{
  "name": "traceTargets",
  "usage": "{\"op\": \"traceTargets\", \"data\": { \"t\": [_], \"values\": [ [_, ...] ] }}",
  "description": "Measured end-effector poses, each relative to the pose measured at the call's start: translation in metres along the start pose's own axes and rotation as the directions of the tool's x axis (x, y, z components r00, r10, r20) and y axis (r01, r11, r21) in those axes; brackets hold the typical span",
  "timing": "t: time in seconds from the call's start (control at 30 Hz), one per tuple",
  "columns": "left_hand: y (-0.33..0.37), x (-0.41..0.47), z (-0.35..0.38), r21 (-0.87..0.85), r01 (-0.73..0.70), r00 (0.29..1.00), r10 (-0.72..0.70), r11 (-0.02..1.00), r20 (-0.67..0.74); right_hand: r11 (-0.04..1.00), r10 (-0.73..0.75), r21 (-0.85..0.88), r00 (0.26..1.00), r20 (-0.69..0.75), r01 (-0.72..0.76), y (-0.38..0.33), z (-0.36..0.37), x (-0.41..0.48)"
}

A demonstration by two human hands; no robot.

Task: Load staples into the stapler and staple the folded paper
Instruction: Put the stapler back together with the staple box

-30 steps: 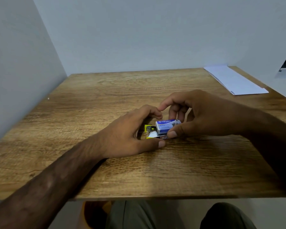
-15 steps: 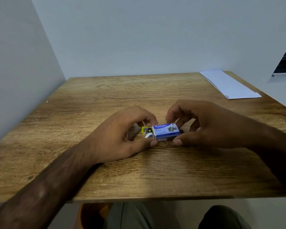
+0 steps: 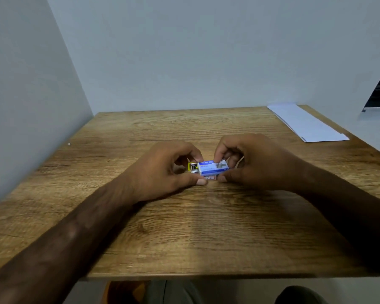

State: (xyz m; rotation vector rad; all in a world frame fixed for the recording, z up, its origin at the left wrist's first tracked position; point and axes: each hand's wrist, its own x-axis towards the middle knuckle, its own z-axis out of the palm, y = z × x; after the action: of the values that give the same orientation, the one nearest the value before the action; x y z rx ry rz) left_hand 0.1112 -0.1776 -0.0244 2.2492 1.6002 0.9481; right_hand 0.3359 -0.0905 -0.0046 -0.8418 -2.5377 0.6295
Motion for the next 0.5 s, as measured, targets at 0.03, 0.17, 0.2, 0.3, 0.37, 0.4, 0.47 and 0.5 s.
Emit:
{"op": "traceTargets", "data": {
  "t": [0.03, 0.17, 0.2, 0.3, 0.37, 0.4, 0.47, 0.5],
  "values": [
    [-0.004, 0.005, -0.002, 0.011, 0.010, 1.000, -0.010, 1.000, -0.004, 1.000, 0.005, -0.015, 1.000, -0.015, -0.005, 0.001, 0.001, 0.007],
    [-0.022, 0.030, -0.008, 0.083, 0.063, 0.998, -0.061, 0.995, -0.032, 0.998, 0.029, -0.048, 0.996, -0.079, -0.033, 0.011, 0.009, 0.038],
    [-0.027, 0.036, -0.009, 0.094, 0.078, 0.996, -0.074, 0.992, -0.042, 0.998, 0.034, -0.048, 0.995, -0.094, -0.039, 0.014, 0.010, 0.046],
    [-0.042, 0.053, -0.010, 0.113, 0.123, 0.990, -0.115, 0.986, -0.076, 0.997, 0.053, -0.055, 0.990, -0.130, -0.061, 0.023, 0.016, 0.072],
    [-0.054, 0.066, -0.010, 0.120, 0.159, 0.984, -0.148, 0.980, -0.098, 0.995, 0.075, -0.054, 0.986, -0.149, -0.084, 0.030, 0.019, 0.091],
    [-0.058, 0.072, -0.011, 0.130, 0.175, 0.981, -0.162, 0.976, -0.107, 0.994, 0.079, -0.063, 0.984, -0.161, -0.090, 0.033, 0.021, 0.100],
    [-0.069, 0.086, -0.012, 0.161, 0.205, 0.975, -0.187, 0.965, -0.120, 0.991, 0.079, -0.089, 0.979, -0.187, -0.097, 0.038, 0.025, 0.118],
    [-0.073, 0.093, -0.013, 0.183, 0.218, 0.972, -0.197, 0.959, -0.126, 0.990, 0.078, -0.100, 0.976, -0.202, -0.100, 0.040, 0.026, 0.127]
  ]
}}
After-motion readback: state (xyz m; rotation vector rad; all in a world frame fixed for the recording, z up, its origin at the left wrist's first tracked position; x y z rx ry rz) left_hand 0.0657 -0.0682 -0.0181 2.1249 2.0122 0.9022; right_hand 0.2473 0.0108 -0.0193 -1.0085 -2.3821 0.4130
